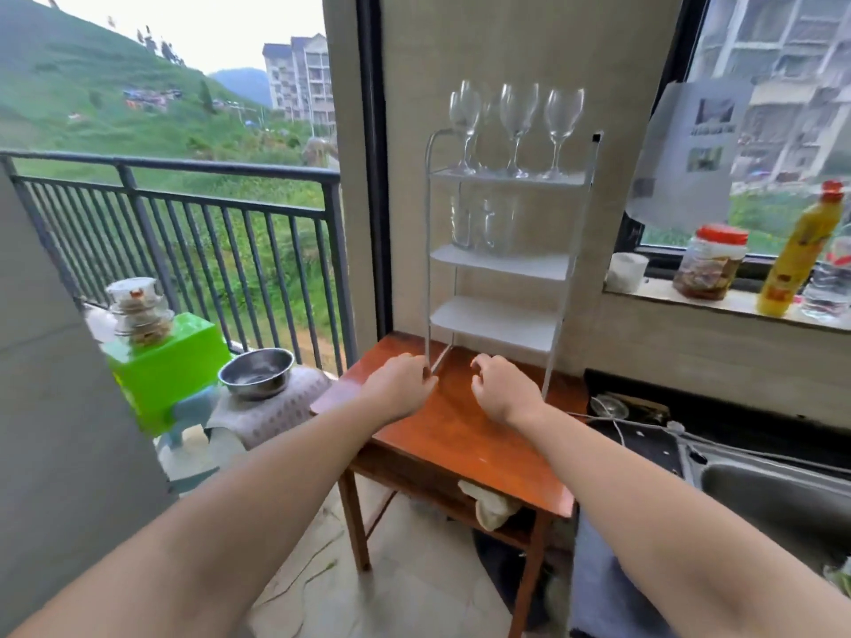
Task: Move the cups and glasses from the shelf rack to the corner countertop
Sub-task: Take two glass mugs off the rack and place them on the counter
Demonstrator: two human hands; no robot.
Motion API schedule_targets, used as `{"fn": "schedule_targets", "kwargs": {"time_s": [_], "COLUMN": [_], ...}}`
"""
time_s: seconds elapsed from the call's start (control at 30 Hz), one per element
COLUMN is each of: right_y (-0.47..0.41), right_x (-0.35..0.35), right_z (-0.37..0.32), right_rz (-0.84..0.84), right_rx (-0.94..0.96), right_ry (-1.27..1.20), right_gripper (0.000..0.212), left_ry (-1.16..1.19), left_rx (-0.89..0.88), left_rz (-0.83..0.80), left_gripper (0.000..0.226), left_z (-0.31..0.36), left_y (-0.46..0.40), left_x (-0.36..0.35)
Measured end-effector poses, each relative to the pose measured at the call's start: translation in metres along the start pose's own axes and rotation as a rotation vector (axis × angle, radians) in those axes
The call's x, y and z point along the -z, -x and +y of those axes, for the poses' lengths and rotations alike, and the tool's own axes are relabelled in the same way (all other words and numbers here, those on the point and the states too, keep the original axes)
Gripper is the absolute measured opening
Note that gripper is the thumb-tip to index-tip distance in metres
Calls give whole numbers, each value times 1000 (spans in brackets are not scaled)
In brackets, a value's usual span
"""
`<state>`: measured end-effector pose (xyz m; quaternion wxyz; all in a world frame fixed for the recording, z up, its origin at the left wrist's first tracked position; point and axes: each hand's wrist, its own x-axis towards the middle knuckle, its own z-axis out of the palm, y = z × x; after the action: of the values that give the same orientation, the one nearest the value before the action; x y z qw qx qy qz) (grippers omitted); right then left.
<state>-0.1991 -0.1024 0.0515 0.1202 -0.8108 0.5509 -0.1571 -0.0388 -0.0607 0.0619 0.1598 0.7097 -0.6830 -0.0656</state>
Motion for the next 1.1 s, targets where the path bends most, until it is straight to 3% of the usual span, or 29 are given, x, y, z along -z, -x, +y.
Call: {"fn": "schedule_targets", "kwargs": {"time_s": [0.27,0.53,0.77,0.93,1.1], "right_y": [-127,-253,-313,-328,-335], "right_x": [23,66,68,56,64], "right_z": [2,23,34,26,17], "right_rz": [115,320,366,323,283], "right_rx": [-59,-79,-220,-264,-331], "right_ry": [-78,-188,-385,-638,-922], "right_gripper": [36,40,45,38,13], "left_ry": [36,375,624,886,1047], "left_rx": [-79,2,135,126,119], "left_rz": [-57,89,102,73,-15], "left_gripper": [36,30,44,33,20], "left_z": [-3,15,22,24,28], "left_y": [-138,-278,-354,-376,-383], "left_x": [-11,8,11,9,13]}}
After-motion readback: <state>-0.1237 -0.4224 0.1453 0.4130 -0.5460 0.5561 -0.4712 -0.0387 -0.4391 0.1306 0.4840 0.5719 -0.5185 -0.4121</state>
